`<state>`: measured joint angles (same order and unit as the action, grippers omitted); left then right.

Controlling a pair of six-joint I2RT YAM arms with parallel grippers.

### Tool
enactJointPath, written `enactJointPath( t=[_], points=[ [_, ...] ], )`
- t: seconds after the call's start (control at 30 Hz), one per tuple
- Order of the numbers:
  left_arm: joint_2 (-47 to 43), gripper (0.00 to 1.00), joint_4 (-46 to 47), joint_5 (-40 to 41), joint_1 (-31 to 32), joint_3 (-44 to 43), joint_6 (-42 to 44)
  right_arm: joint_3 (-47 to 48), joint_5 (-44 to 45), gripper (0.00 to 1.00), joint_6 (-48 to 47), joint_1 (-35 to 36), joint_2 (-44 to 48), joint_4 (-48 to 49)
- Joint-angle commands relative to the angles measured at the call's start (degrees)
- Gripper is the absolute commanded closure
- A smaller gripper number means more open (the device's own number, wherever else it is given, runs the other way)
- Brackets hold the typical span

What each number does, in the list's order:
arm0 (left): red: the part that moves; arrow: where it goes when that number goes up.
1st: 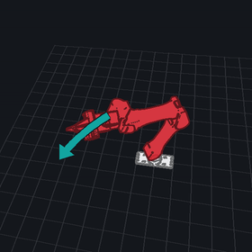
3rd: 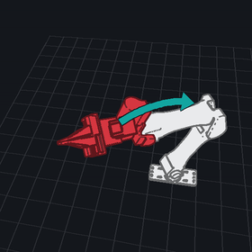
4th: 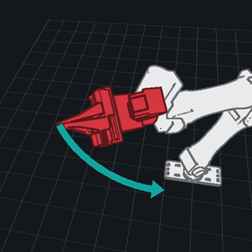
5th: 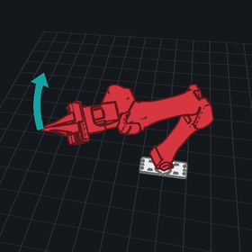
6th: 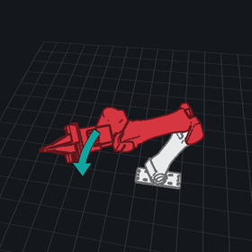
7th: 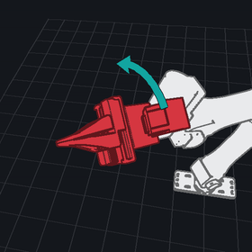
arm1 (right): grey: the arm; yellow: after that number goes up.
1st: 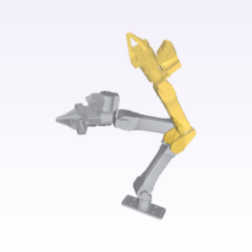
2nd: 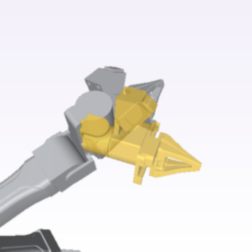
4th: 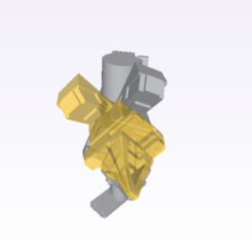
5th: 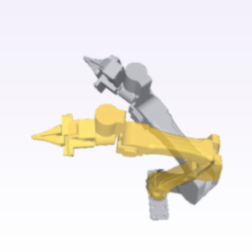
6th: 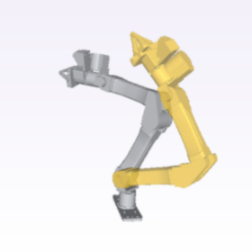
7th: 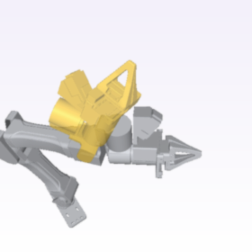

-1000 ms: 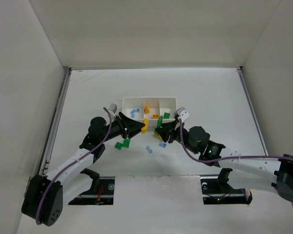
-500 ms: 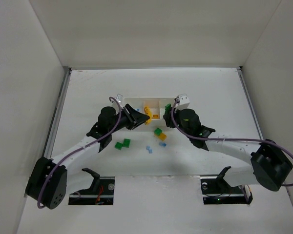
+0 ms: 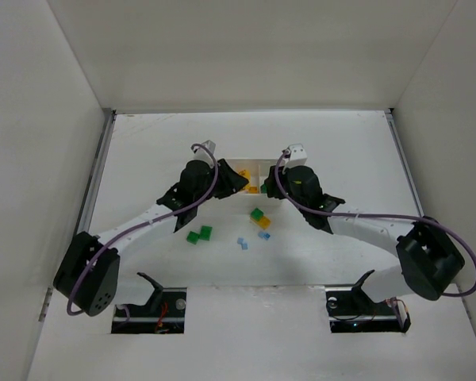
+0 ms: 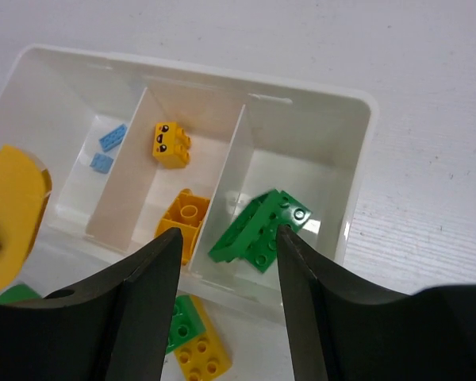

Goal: Sort the legos into containers by color

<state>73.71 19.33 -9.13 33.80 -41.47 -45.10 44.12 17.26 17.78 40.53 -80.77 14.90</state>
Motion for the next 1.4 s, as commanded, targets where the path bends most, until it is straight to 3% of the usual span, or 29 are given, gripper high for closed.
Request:
enactJointPath(
  t=[0.0,0.23,0.5,0.6,0.77,0.93,1.07,1.37],
  points=[
    [1.95,0.88,-0.08,4.46,0.96,-3.78,4.49,2.29,1.02,0.43,-0.2,-0.33,0.09,0.4],
    [9.33,0.87,-3.24,8.68,2.54,-10.72,9.58,-1.92,3.57,0.44,1.2,0.46,9.04,0.84],
    [19.7,0.81,-9.4,18.87,5.52,-19.16,15.3,-10.36,4.63,0.44,2.96,6.78,19.94,-0.13],
    [21.91,0.75,-10.98,21.25,6.23,-21.36,16.62,-11.77,4.81,0.47,3.66,10.65,21.44,-2.58],
    [22.18,0.61,-11.68,24.42,6.85,-22.42,18.73,-12.39,5.15,0.61,5.5,16.98,18.38,-6.89],
    [17.44,0.56,-12.22,24.94,7.55,-19.88,18.91,-13.0,5.15,0.63,10.08,18.74,12.5,-7.42],
    [12.44,0.54,-13.44,25.03,8.86,-17.07,19.17,-13.44,6.3,0.56,11.75,18.92,9.68,-6.81],
    [-4.09,0.67,-18.53,26.52,17.91,-3.1,16.63,-11.78,3.22,0.54,12.28,18.92,3.08,-8.56]
  ],
)
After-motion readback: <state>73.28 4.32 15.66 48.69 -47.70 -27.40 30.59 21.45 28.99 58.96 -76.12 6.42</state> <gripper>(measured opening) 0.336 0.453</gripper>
